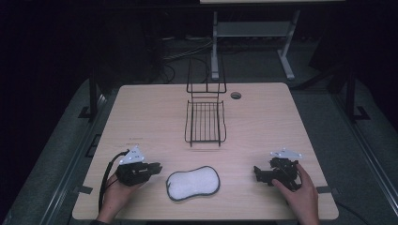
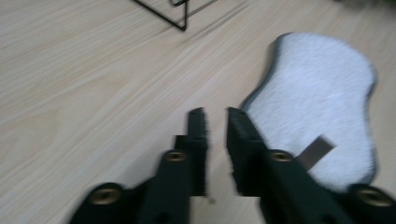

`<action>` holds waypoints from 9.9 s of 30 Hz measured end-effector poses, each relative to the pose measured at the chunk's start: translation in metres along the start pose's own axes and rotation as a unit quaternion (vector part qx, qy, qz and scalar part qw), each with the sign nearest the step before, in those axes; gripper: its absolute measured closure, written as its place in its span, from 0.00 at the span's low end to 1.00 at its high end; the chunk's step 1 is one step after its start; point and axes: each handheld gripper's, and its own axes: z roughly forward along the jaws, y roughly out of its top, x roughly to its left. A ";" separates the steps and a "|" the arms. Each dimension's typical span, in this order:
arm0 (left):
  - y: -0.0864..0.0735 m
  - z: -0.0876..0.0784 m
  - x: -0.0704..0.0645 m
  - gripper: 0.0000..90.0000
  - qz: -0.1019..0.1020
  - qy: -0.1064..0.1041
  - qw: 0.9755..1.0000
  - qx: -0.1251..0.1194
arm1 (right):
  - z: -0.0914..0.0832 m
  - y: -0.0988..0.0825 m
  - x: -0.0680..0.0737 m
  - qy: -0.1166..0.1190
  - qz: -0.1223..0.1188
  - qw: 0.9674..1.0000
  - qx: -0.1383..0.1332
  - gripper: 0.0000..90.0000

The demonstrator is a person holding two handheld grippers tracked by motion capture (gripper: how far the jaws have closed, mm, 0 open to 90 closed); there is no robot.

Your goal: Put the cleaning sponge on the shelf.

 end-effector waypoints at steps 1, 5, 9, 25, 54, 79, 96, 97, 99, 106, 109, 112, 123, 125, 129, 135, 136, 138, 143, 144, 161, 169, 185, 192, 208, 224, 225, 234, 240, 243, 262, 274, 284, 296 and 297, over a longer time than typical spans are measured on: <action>0.002 0.000 -0.002 0.97 0.001 -0.008 1.000 -0.001 | 0.000 0.000 0.000 0.000 0.000 1.000 0.000 0.00; 0.007 0.008 -0.011 0.99 0.007 -0.036 0.999 0.009 | 0.000 0.000 0.000 0.000 0.000 1.000 0.000 0.00; 0.009 0.015 -0.017 0.99 0.010 -0.055 0.998 0.014 | 0.000 0.000 0.000 0.000 -0.001 1.000 0.000 0.00; 0.013 0.040 -0.042 1.00 0.033 -0.105 0.993 0.051 | 0.000 0.000 0.000 0.000 -0.001 1.000 0.000 0.00; -0.005 0.006 -0.016 0.99 -0.010 -0.023 0.999 0.048 | 0.000 0.000 0.000 0.001 -0.001 1.000 0.000 0.00; 0.062 0.081 -0.018 1.00 0.060 -0.095 0.990 0.085 | 0.000 0.000 0.000 0.001 0.000 1.000 0.000 0.00; 0.055 0.081 -0.006 1.00 0.044 -0.071 0.992 0.091 | 0.000 0.000 0.000 0.001 0.000 1.000 0.000 0.00; 0.055 0.080 -0.005 1.00 0.042 -0.068 0.993 0.091 | 0.000 0.000 0.000 0.001 -0.001 1.000 0.000 0.00; 0.054 0.077 -0.001 1.00 0.039 -0.063 0.993 0.090 | 0.000 0.000 0.000 0.001 -0.001 1.000 0.000 0.00; 0.050 0.072 0.007 1.00 0.026 -0.053 0.995 0.085 | 0.000 0.000 0.000 0.001 0.000 1.000 0.000 0.00; 0.050 0.070 0.007 1.00 0.024 -0.052 0.995 0.080 | 0.000 0.000 0.000 0.001 -0.001 1.000 0.000 0.00; 0.051 0.064 0.007 0.99 0.019 -0.052 0.996 0.069 | 0.000 0.000 0.000 0.001 0.000 1.000 0.000 0.00; 0.036 0.033 0.008 0.63 -0.005 -0.031 0.999 0.038 | 0.000 0.000 0.000 0.001 0.000 1.000 0.000 0.00; 0.032 0.028 0.009 0.58 -0.012 -0.029 0.999 0.033 | 0.000 0.000 0.000 0.001 0.000 1.000 0.000 0.00; 0.023 0.020 0.010 0.44 -0.026 -0.025 0.999 0.022 | 0.000 0.000 0.000 0.001 0.000 1.000 0.000 0.00; 0.010 0.020 0.006 0.26 -0.017 -0.021 0.999 0.027 | 0.000 0.000 0.000 0.001 0.000 1.000 0.000 0.00; 0.009 0.021 0.005 0.23 -0.014 -0.021 0.999 0.031 | 0.000 0.000 0.000 0.001 0.000 1.000 0.000 0.00; 0.009 0.023 0.005 0.17 -0.010 -0.019 0.999 0.032 | 0.000 0.000 0.000 0.001 0.000 1.000 0.000 0.00; 0.008 0.028 0.005 0.14 0.000 -0.018 0.999 0.035 | 0.000 0.000 0.000 0.001 0.000 1.000 0.000 0.00; 0.008 0.028 0.005 0.14 0.001 -0.019 0.999 0.036 | 0.000 0.000 0.000 0.001 0.000 1.000 0.000 0.00; 0.005 0.039 0.004 0.14 0.011 -0.035 0.998 0.056 | 0.000 0.000 0.000 0.001 0.000 1.000 0.000 0.00; 0.004 0.045 0.004 0.14 0.030 -0.032 0.997 0.070 | 0.000 0.000 0.000 0.001 0.000 1.000 0.000 0.00; 0.007 0.047 0.000 0.19 0.054 -0.040 0.993 0.094 | 0.000 0.000 0.000 0.001 0.000 1.000 0.000 0.00; 0.010 0.041 0.000 0.30 0.072 -0.054 0.991 0.096 | 0.000 0.000 0.000 0.001 0.000 1.000 0.000 0.00; 0.016 0.027 0.005 0.50 0.048 -0.079 0.993 0.069 | 0.000 0.000 0.000 0.001 -0.001 1.000 0.000 0.00; 0.025 0.015 0.002 0.72 0.031 -0.104 0.993 0.042 | 0.000 0.000 0.000 0.001 0.000 1.000 0.000 0.00; 0.026 0.015 0.002 0.73 0.029 -0.106 0.993 0.039 | 0.000 0.000 0.000 0.001 -0.001 1.000 0.000 0.00; 0.032 0.007 -0.001 0.85 0.015 -0.123 0.992 0.022 | 0.000 0.000 0.000 0.001 0.000 1.000 0.000 0.00; 0.034 0.005 -0.002 0.87 0.014 -0.121 0.992 0.021 | 0.000 0.000 0.000 0.001 0.000 1.000 0.000 0.00; 0.035 0.004 -0.003 0.87 0.016 -0.119 0.992 0.021 | 0.000 0.000 0.000 0.001 -0.001 1.000 0.000 0.00; 0.047 -0.007 0.008 0.87 -0.005 -0.097 0.995 0.015 | 0.000 0.000 0.000 0.001 -0.001 1.000 0.000 0.00; 0.064 -0.011 0.022 0.87 -0.013 -0.085 0.996 -0.003 | 0.000 0.000 0.000 0.001 -0.002 1.000 0.000 0.00; 0.080 -0.006 0.033 0.87 -0.016 -0.078 0.997 -0.014 | 0.000 0.000 0.000 0.001 -0.002 1.000 0.000 0.00; 0.095 0.003 0.045 0.87 -0.020 -0.076 0.997 -0.022 | 0.000 0.000 0.000 0.001 -0.002 1.000 0.001 0.00; 0.095 0.004 0.046 0.87 -0.023 -0.076 0.997 -0.023 | 0.000 0.000 0.000 0.002 -0.001 1.000 0.000 0.00</action>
